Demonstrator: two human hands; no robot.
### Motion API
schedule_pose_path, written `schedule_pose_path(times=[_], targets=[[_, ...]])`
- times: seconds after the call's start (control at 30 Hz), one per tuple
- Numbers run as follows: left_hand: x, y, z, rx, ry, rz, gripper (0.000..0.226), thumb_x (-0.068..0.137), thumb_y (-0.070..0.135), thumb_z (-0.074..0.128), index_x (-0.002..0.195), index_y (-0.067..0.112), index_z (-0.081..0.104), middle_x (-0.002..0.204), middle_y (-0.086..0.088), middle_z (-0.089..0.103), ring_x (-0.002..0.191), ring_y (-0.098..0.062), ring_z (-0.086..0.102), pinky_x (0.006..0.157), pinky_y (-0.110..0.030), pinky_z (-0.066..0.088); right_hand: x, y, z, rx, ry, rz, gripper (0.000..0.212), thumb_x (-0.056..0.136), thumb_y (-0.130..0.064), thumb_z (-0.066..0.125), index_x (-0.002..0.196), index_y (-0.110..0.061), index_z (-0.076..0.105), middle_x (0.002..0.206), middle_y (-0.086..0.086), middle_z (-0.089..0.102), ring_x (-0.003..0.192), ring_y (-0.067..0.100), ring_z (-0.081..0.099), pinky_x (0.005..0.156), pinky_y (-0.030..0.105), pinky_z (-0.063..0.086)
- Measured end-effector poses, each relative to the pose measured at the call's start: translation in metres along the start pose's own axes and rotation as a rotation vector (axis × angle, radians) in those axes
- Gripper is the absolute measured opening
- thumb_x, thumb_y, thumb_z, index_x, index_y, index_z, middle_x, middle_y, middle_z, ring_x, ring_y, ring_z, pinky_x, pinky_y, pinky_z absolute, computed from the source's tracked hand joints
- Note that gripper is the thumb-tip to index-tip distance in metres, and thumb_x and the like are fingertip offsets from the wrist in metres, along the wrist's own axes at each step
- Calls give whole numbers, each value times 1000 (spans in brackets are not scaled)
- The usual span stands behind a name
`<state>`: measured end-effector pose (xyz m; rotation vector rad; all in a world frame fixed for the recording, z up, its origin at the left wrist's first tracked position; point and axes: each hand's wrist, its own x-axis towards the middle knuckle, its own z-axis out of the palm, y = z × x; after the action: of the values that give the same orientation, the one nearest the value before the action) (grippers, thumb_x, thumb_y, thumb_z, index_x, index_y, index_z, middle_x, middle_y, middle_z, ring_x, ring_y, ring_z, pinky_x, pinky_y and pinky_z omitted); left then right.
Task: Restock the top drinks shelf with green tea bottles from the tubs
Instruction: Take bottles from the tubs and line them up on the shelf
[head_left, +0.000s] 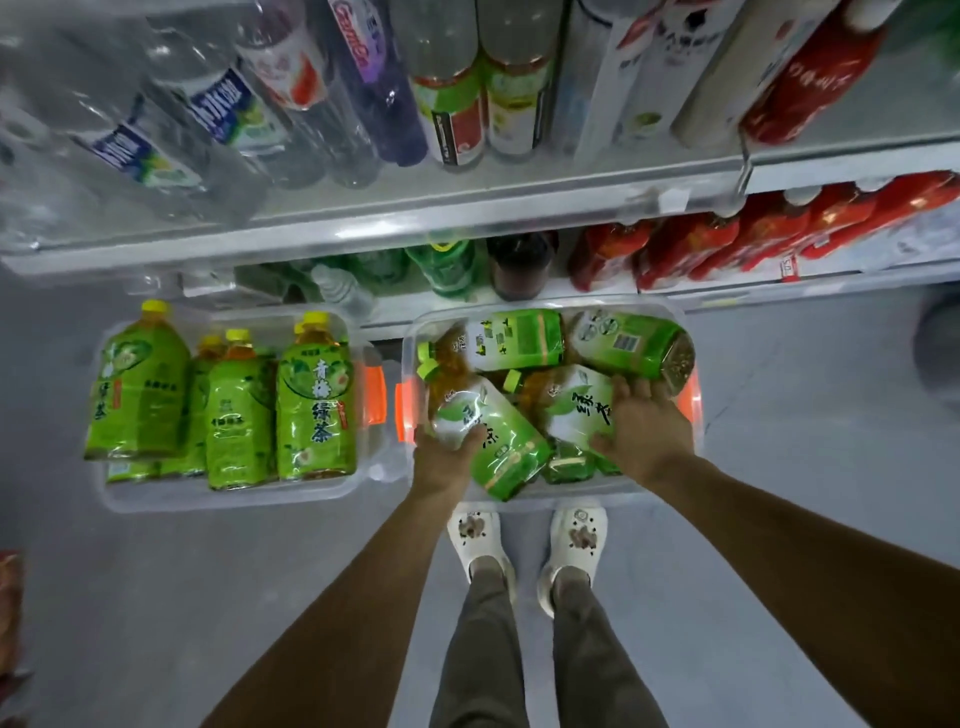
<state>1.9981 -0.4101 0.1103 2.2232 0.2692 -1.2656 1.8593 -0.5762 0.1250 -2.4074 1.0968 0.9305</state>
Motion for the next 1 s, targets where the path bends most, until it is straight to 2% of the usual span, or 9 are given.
schedule_pose_path(times=[0.23, 0.33, 0.43, 0.6, 0.7, 0.8, 0.87, 0.93, 1.0], targets=[[30, -16, 21, -243, 35, -141, 109, 74, 59, 80, 155, 11, 25, 148, -13, 51, 132, -34, 52, 109, -50, 45, 10, 1, 14, -118, -1, 11, 111, 64, -75, 70, 142, -7, 31, 134, 10, 44, 125, 29, 38, 112, 39, 29], [39, -21, 18, -374, 13, -189, 136, 32, 80, 85, 145, 17, 43, 142, -8, 57, 127, -30, 57, 106, -51, 49, 13, 2, 16, -65, -64, 11, 112, 62, -80, 68, 142, -9, 35, 139, 14, 39, 132, 33, 34, 110, 41, 30], [48, -26, 18, -433, -11, -241, 158, 2, 81, 83, 143, 20, 46, 138, -7, 59, 122, -30, 60, 98, -51, 54, 16, 4, 20, 239, -103, 68, 119, 60, -73, 77, 147, -8, 26, 147, 17, 34, 137, 35, 32, 112, 44, 34], [46, -23, 15, -476, -73, -258, 148, 3, 70, 91, 136, 22, 49, 128, -5, 64, 114, -29, 64, 90, -49, 58, 29, 8, 18, 525, -249, 130, 138, 32, -79, 81, 141, -12, 28, 137, 8, 53, 125, 31, 53, 108, 49, 42], [49, -29, 9, -455, -115, -259, 124, 17, 68, 94, 126, 21, 60, 121, -4, 69, 109, -24, 67, 88, -45, 59, 33, 9, 23, 463, -295, 171, 129, 43, -81, 78, 142, -13, 32, 142, 11, 51, 132, 34, 46, 115, 49, 28], [46, -26, 4, -443, -176, -282, 100, 35, 60, 97, 120, 18, 66, 114, -5, 74, 107, -23, 69, 93, -44, 58, 30, 7, 28, 450, -365, 217, 124, 29, -94, 67, 126, -19, 49, 137, 16, 54, 126, 35, 50, 108, 47, 40], [43, -21, 4, -472, -204, -278, 82, 50, 48, 97, 120, 16, 67, 106, -6, 77, 101, -24, 72, 94, -46, 58, 26, 8, 34, 531, -419, 257, 137, 26, -93, 70, 137, -16, 46, 141, 17, 50, 126, 35, 50, 105, 48, 44], [39, -18, 9, -514, -208, -275, 94, 40, 44, 100, 123, 15, 66, 103, -9, 78, 95, -28, 75, 89, -52, 59, 20, 7, 36, 674, -434, 291, 142, 29, -84, 79, 144, -11, 39, 142, 16, 50, 125, 34, 51, 105, 48, 45], [41, -20, 13, -529, -178, -277, 111, 25, 48, 100, 124, 15, 64, 105, -10, 77, 93, -30, 75, 83, -55, 60, 14, 6, 40, 831, -401, 326, 128, 41, -69, 88, 142, -7, 40, 141, 17, 51, 126, 34, 51, 105, 42, 43]])
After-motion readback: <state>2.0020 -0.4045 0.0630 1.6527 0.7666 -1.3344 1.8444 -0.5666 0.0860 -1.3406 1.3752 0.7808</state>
